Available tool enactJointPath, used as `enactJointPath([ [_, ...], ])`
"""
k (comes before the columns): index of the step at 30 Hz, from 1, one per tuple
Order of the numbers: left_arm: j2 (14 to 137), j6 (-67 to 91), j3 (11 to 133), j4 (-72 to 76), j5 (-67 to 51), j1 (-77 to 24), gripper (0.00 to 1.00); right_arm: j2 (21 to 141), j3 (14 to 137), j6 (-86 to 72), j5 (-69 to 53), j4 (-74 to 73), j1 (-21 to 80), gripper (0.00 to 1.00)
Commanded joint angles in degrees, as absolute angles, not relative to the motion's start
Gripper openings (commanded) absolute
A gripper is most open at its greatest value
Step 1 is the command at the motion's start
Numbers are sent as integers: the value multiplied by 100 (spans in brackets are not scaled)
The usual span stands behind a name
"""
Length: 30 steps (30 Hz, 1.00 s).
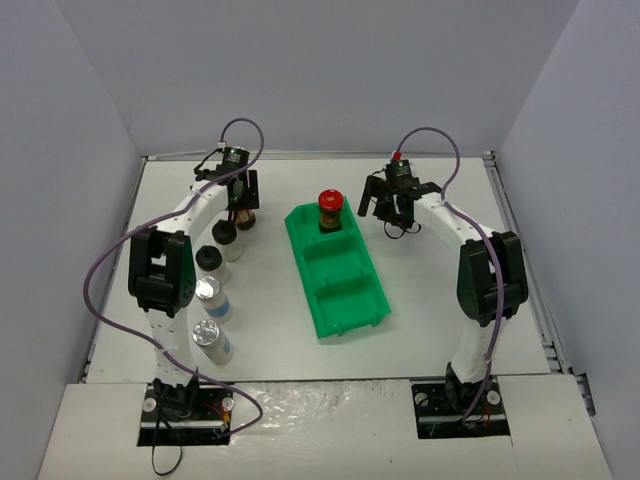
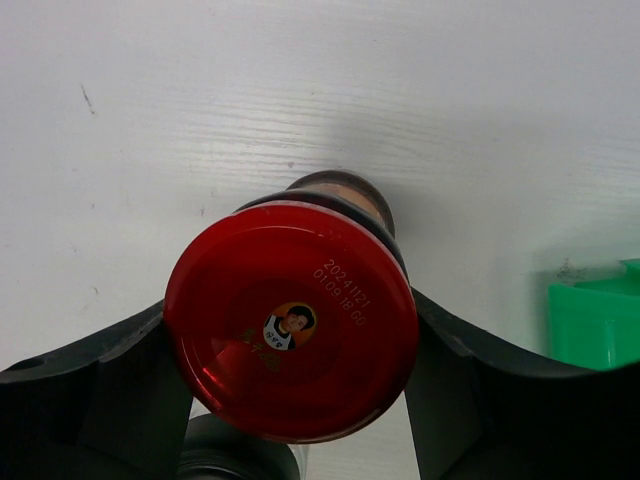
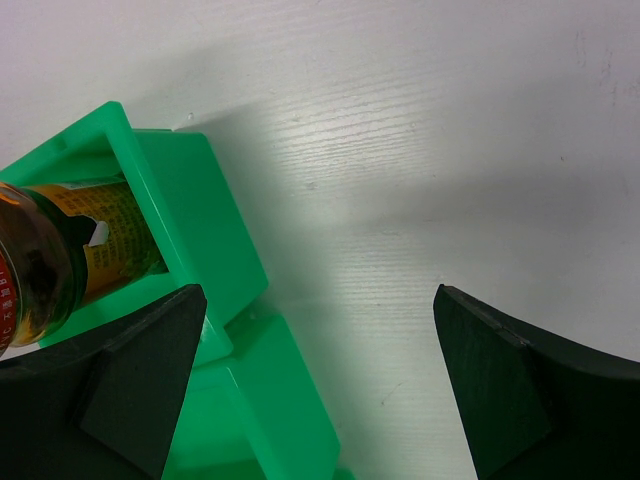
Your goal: Organize the condiment bottles
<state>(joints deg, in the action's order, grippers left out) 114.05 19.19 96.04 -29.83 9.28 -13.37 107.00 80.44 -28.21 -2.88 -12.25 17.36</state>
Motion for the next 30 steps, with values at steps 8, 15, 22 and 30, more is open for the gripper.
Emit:
enactJointPath([
  [8,10391,1194,10115,-1739,1029,-1804,0,10307,8084,-2742,-157,-1151,1775,95],
  [15,10151,1116,10318,-1934,993,-1951,0,10274,8051,-2733,-114,-1151,1775,95],
  [22,10063,792,10820,-2428,1040,-2372,0,10262,8081,-2742,-102,-1148,1775,95],
  [30,10060,791,11127,-2886,993,-2672,0,10190,8080,-2760,-42,-1149,1778,95],
])
